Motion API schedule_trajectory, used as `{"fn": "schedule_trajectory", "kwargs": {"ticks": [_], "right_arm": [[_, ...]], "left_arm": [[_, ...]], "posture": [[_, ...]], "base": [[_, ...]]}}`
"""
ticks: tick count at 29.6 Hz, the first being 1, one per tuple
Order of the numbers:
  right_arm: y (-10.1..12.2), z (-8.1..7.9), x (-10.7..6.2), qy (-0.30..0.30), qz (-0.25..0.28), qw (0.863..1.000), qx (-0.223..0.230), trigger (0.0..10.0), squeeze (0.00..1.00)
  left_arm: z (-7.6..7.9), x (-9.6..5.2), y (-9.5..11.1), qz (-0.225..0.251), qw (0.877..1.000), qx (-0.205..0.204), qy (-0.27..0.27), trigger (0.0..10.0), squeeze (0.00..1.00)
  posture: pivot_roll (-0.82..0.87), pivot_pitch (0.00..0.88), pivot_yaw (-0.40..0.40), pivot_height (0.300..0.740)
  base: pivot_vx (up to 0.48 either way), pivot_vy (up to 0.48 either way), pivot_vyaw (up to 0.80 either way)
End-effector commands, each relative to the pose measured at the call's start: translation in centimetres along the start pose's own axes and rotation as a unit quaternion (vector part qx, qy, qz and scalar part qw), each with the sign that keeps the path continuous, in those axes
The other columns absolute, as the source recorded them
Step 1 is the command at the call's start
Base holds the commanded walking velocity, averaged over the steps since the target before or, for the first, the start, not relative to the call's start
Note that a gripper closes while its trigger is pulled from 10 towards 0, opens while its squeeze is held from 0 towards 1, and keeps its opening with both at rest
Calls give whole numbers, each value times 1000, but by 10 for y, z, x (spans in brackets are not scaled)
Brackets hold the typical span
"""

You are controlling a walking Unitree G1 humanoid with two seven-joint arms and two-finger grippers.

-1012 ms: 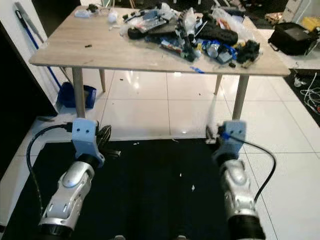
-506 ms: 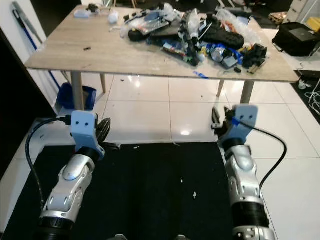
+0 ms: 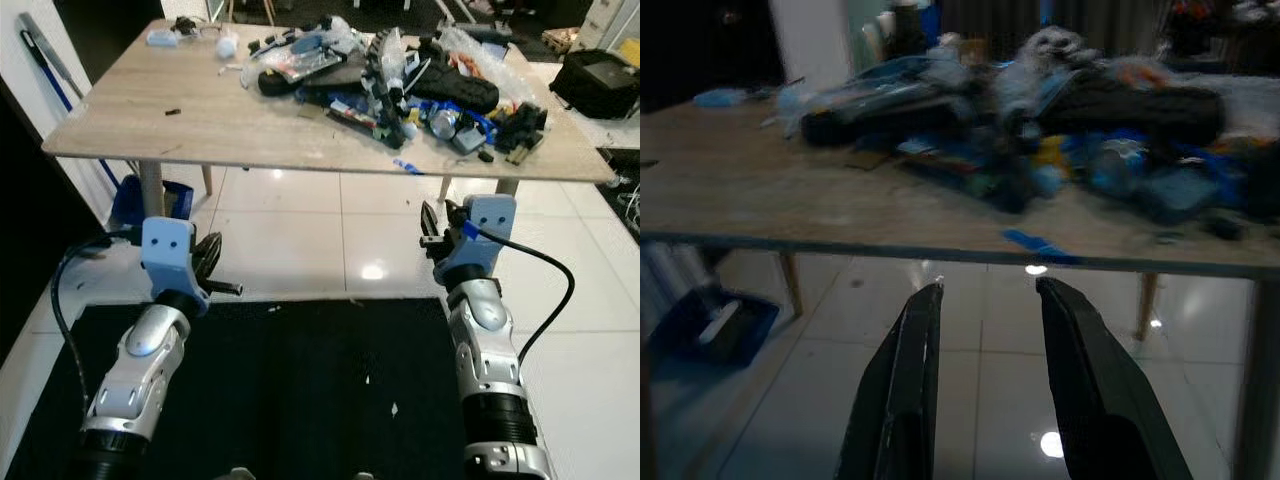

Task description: Picking trash to rubbish bin

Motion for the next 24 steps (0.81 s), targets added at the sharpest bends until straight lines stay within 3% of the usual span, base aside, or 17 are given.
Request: {"fn": "schedule_trajectory", "kwargs": {"ticks": [1, 24], "right_arm": [[-9, 4, -4, -7, -18, 1000, 3, 10000, 0], [-13, 2, -3, -13, -28, 999, 14, 10000, 0]], "left_arm": [[1, -3, -9, -16, 1000, 3, -3, 10000, 0], [3, -2, -3, -8, 1000, 1, -7, 10000, 0]], "posture": [[2, 151, -25, 740], [2, 156, -25, 740]], "base": [[300, 0, 0], [298, 0, 0]]}}
Point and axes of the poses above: a point about 5 cm out from each wrist's last joint towards the gripper, its own x axis pointing out of the wrist towards the gripper, its own y axis along the axis of the wrist's last joint, z = x × y, the point moved 6 cm from there along x, pointing out of the wrist towards the gripper, and after that the axes turned 14 degrees about x, right-handed, at the moved point
